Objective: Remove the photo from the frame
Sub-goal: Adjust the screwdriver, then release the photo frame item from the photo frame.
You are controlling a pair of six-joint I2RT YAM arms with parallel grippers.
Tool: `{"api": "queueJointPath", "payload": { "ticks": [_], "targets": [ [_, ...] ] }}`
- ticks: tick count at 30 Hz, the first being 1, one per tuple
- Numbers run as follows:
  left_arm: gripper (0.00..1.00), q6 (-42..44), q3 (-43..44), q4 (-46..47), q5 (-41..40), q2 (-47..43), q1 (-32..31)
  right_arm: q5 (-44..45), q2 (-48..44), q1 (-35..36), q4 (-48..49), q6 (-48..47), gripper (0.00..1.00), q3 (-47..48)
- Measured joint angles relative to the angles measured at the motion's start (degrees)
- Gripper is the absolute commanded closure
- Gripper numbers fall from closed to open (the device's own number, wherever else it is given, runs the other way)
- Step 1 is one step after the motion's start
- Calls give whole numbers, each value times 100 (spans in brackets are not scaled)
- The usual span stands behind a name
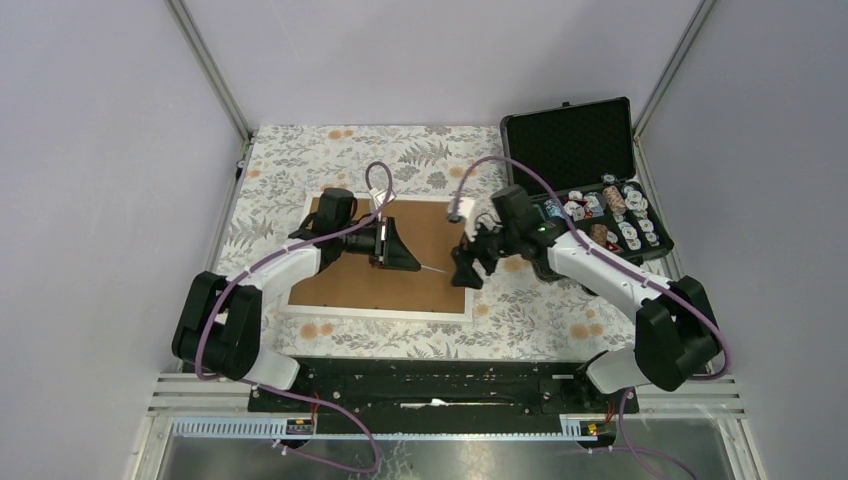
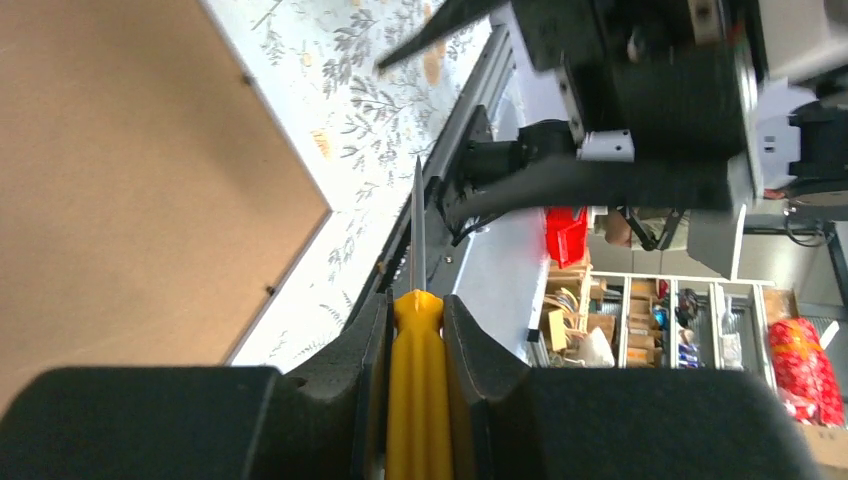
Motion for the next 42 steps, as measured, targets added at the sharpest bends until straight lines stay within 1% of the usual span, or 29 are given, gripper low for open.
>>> {"api": "queueJointPath", "payload": {
  "ticks": [1, 3, 6, 8, 11, 17, 22, 28, 37, 42],
  "targets": [
    [100, 33, -48, -26, -50, -31, 17, -17, -13, -76, 0, 17, 16, -44],
    [100, 120, -103, -79, -173, -22, 22, -83, -111, -584, 83, 35, 16, -339],
    [100, 188, -87, -109, -232, 138, 17, -66, -155, -1078, 107, -46, 23, -638],
    [100, 238, -22, -118, -267, 398, 13, -11, -131, -1226, 107, -190, 25, -769],
    [100, 289, 39, -70, -356, 780, -11, 101, 11, -1272, 160, -391, 28, -837],
    [100, 439, 83, 214, -533, 990, -33, 125, 540, -1279, 308, -568, 36, -844],
    [100, 452, 260, 476, -601, 1349, -46, 125, 957, -1279, 380, -588, 45, -839],
    [100, 446, 317, 566, -625, 1716, -61, 122, 1222, -1279, 354, -579, 48, -595],
    [100, 400, 435, 632, -605, 1947, -79, 164, 1545, -1241, 293, -575, 55, -260],
    [100, 358, 505, 667, -586, 2033, -105, 238, 1740, -1137, 177, -579, 56, -101]
  ]
}}
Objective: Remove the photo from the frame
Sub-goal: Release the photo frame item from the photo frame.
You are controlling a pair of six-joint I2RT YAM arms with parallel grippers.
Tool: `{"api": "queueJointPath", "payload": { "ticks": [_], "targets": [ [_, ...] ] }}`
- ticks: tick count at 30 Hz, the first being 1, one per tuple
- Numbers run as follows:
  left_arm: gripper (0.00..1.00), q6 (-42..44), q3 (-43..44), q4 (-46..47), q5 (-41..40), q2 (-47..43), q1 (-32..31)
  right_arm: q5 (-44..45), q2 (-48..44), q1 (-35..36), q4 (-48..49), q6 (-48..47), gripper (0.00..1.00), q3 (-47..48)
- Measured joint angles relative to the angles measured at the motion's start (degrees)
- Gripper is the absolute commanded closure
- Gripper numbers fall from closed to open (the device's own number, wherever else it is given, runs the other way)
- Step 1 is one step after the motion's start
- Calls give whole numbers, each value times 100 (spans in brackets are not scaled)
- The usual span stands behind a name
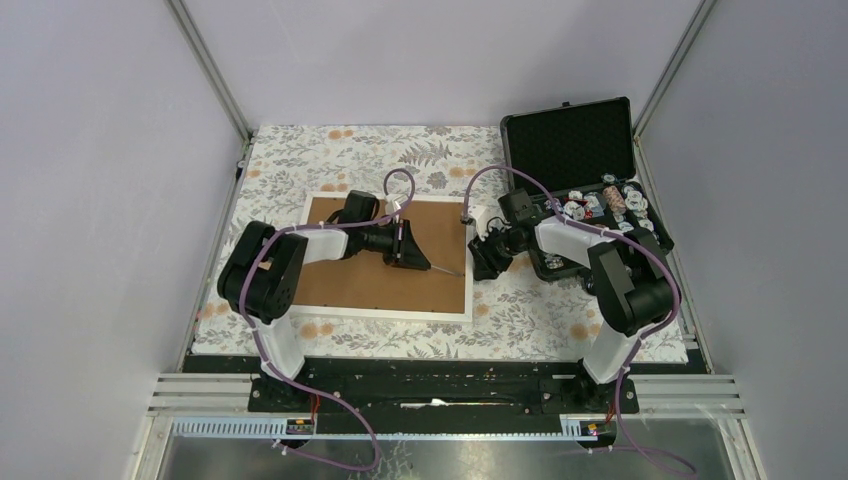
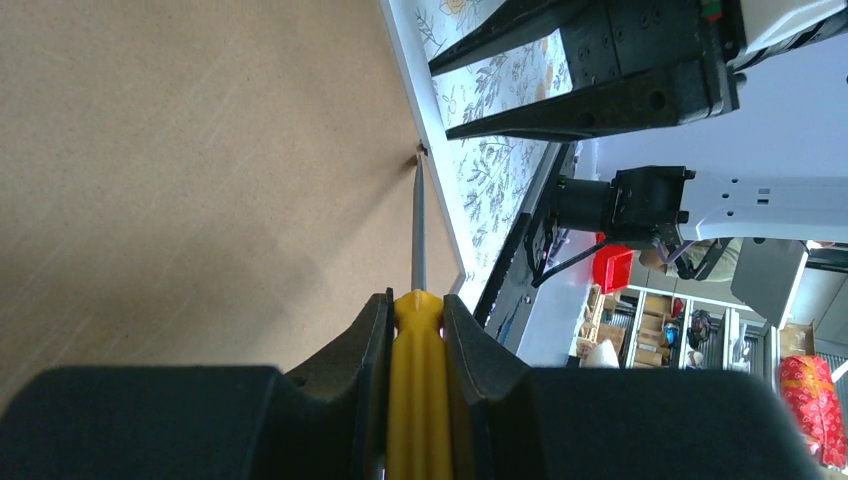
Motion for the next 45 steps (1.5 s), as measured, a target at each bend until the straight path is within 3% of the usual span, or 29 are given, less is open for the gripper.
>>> {"api": "queueJointPath", "payload": {
  "ticks": [24, 45],
  "targets": [
    [100, -105, 225, -181, -92, 85, -151, 79, 343, 160, -505, 332, 58, 354],
    [100, -505, 83, -297, -1322, -629, -837, 37, 505, 81, -911, 717, 57, 542]
  ]
}}
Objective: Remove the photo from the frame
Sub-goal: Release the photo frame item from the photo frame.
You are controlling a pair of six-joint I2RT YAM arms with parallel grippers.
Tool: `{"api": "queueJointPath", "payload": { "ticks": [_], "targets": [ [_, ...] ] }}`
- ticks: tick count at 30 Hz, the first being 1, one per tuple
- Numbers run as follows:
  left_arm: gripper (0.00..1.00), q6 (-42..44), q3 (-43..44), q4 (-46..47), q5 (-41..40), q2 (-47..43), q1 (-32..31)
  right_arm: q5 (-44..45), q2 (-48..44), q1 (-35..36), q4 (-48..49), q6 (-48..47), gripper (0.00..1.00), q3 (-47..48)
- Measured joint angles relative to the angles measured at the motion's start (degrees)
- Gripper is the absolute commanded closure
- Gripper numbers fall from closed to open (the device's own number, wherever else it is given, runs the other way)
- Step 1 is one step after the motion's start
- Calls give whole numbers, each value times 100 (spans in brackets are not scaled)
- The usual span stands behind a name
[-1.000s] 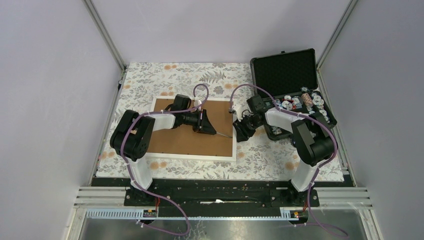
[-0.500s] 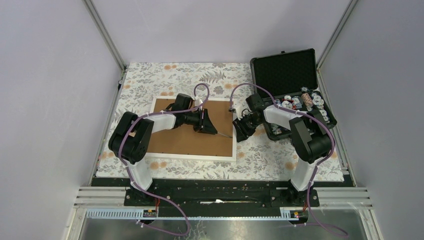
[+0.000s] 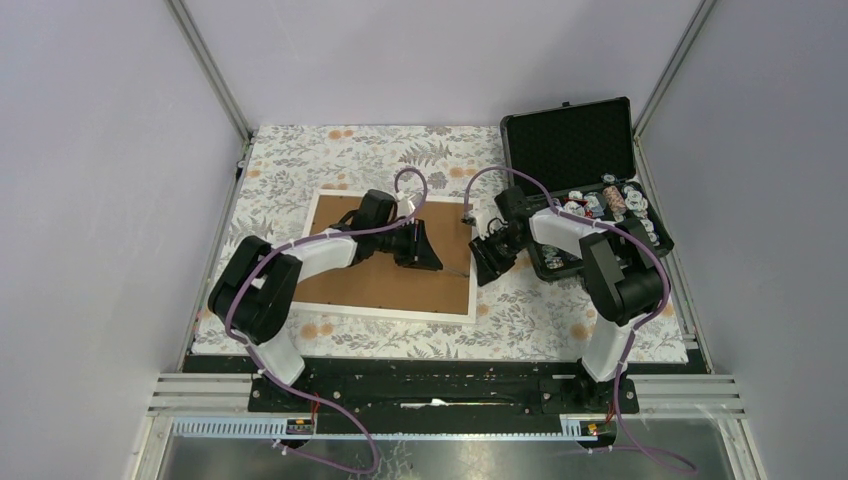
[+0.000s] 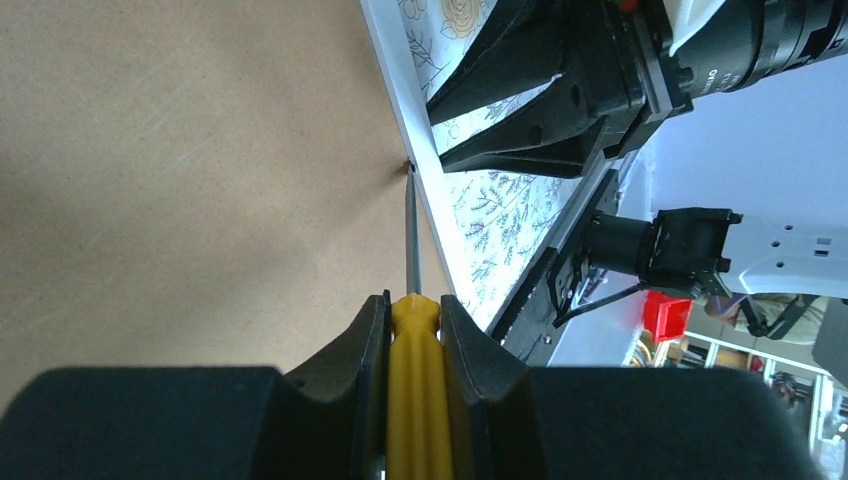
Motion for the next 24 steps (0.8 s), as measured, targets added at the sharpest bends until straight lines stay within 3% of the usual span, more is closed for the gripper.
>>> {"api": "queueJointPath", "payload": {
  "ticks": [14, 24],
  "targets": [
    [100, -68, 337, -433, -577, -70, -444, 70, 7, -94, -334, 190, 57, 26],
    [100, -85, 970, -1346, -1266, -66, -837, 96, 13, -107, -363, 372, 57, 26]
  ]
}}
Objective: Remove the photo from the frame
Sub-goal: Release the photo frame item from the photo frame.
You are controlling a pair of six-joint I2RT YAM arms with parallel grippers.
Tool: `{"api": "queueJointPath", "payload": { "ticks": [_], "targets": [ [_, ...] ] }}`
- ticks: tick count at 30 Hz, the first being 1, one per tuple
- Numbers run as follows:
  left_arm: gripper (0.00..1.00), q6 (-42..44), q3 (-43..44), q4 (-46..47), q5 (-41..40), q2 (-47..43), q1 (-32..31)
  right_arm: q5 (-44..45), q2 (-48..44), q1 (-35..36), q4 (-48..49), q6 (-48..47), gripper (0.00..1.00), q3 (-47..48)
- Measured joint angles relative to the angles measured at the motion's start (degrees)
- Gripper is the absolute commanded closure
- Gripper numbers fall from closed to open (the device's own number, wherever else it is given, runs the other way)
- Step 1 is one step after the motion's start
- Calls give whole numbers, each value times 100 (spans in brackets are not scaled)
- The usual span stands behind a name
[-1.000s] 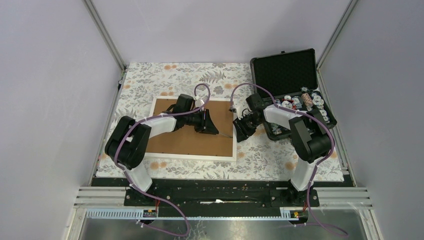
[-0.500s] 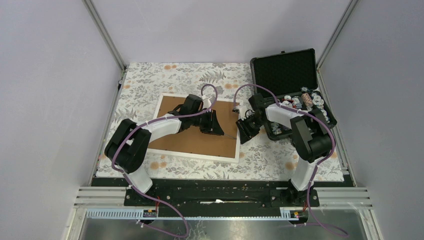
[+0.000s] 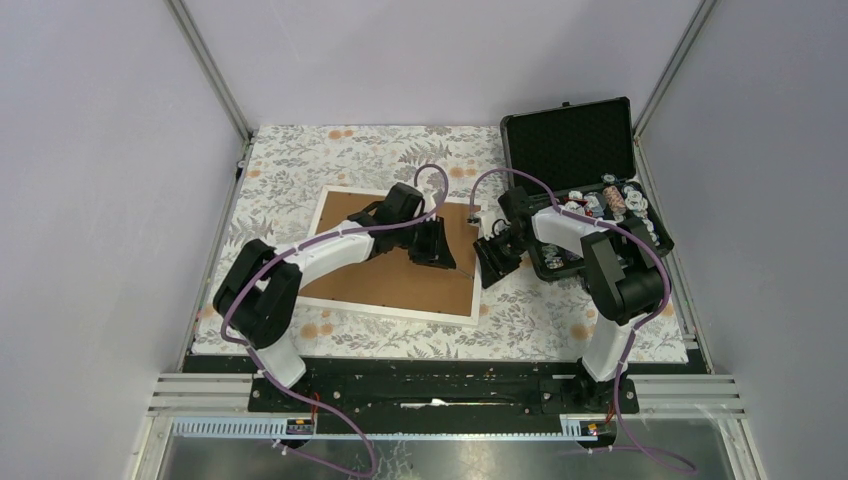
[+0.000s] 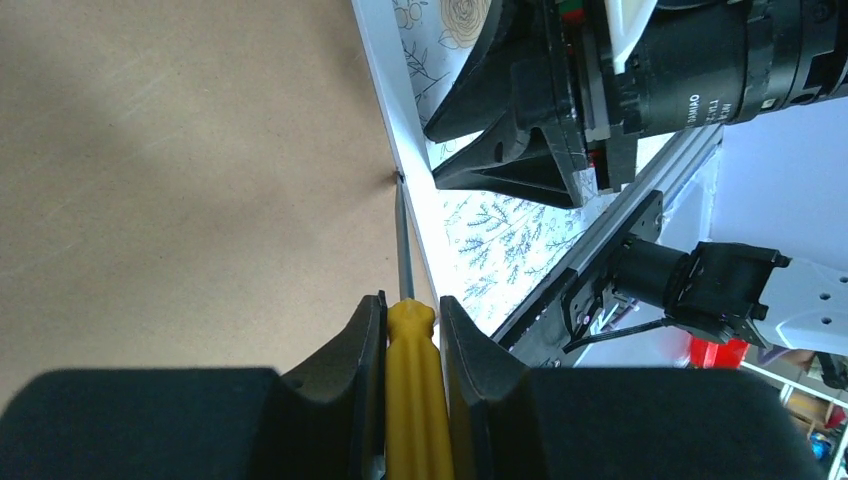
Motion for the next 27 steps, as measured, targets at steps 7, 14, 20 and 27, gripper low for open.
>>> {"api": "queueJointPath", "payload": {
  "ticks": [7, 14, 20, 27],
  "targets": [
    [100, -85, 490, -511, -507, 114, -341, 20, 20, -20, -94, 68, 57, 22],
    [100, -356, 817, -623, -728, 297, -592, 50, 31, -96, -286, 153, 57, 22],
    [100, -367, 1239, -903, -999, 483, -848, 168, 31, -98, -431, 201, 57, 44],
    [100, -70, 1648, -1235, -1543, 614, -1259, 179, 39, -98, -450, 229, 57, 57]
  ]
}}
